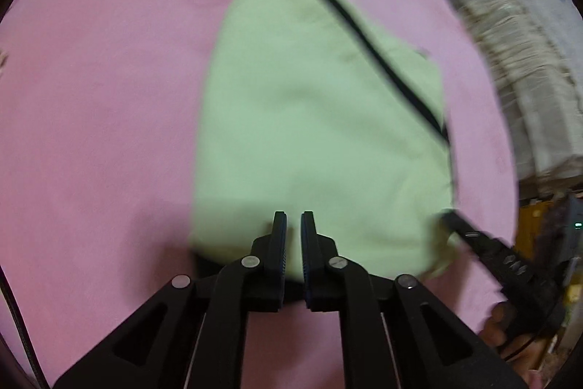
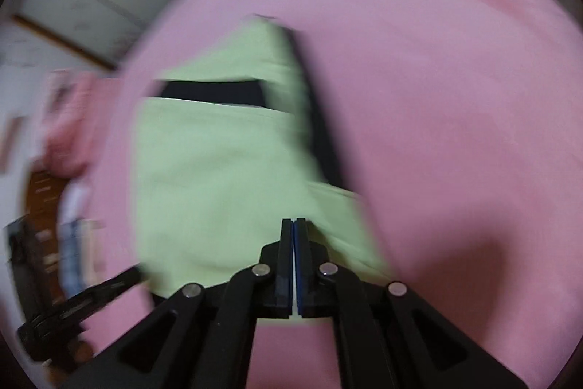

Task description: Fold large clothes

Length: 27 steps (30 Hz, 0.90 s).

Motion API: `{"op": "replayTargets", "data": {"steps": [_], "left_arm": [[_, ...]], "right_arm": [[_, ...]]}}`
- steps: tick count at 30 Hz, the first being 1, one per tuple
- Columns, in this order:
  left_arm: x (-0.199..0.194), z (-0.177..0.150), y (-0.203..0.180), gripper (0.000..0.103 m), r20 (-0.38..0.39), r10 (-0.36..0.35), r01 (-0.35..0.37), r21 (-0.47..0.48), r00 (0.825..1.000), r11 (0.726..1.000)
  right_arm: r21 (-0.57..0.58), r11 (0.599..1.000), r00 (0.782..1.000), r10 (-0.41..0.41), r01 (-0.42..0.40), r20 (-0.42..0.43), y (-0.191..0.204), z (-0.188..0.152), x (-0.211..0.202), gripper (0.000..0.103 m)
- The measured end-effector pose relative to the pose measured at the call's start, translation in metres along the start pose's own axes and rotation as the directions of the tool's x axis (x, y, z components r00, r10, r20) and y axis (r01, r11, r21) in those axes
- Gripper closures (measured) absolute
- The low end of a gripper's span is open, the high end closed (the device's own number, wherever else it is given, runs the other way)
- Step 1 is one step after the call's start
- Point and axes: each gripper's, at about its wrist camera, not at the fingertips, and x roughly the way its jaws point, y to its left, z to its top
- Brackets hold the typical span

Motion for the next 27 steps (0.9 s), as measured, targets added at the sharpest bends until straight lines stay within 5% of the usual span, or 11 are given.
{"op": "replayTargets", "data": {"steps": [5, 8, 13, 15, 18, 21, 27], "left_arm": [[0.059, 0.058, -0.01, 0.096, 0.024, -0.001, 0.001, -0.008, 1.0, 1.0], [0.099, 0.109, -0.034, 0.096, 0.062, 0.103, -0.107, 0.057, 0.993, 0.993], [0.112, 0.154, -0.046, 0.096, 0.186, 0.094, -0.106, 0.055, 0.978, 0.993], [0.105, 0.166, -0.028, 0.099, 0.211, 0.06, -0.06, -0.008, 0.976, 0.998], [0.111, 0.171, -0.008, 0.102, 0.189, -0.012, 0.032, -0.104, 0.982, 0.994], [0.106, 0.154, -0.005, 0.102, 0.165, 0.006, 0.007, -0.079, 0.986, 0.997], [0.094, 0.096, -0.015, 0.102, 0.081, -0.044, 0.055, -0.134, 0.996, 0.989]], "right_arm": [[0.034, 0.985, 0.971, 0.174, -0.171, -0.166, 0.029, 0.025, 0.098, 0.103], [-0.075, 0.978, 0.976, 0.187, -0.196, -0.11, 0.052, 0.064, 0.125, 0.103], [-0.07, 0.977, 0.979, 0.202, -0.202, -0.007, 0.042, 0.13, 0.151, 0.103], [-0.064, 0.985, 0.986, 0.163, -0.161, 0.03, 0.031, 0.147, 0.145, 0.103], [-0.066, 0.997, 0.986, -0.036, 0.048, 0.163, 0.012, 0.148, 0.112, 0.103], [-0.028, 1.0, 0.991, -0.009, 0.013, 0.13, 0.005, 0.136, 0.107, 0.103], [-0.257, 0.946, 0.979, -0.172, 0.195, 0.112, 0.03, 0.076, 0.079, 0.103]]}}
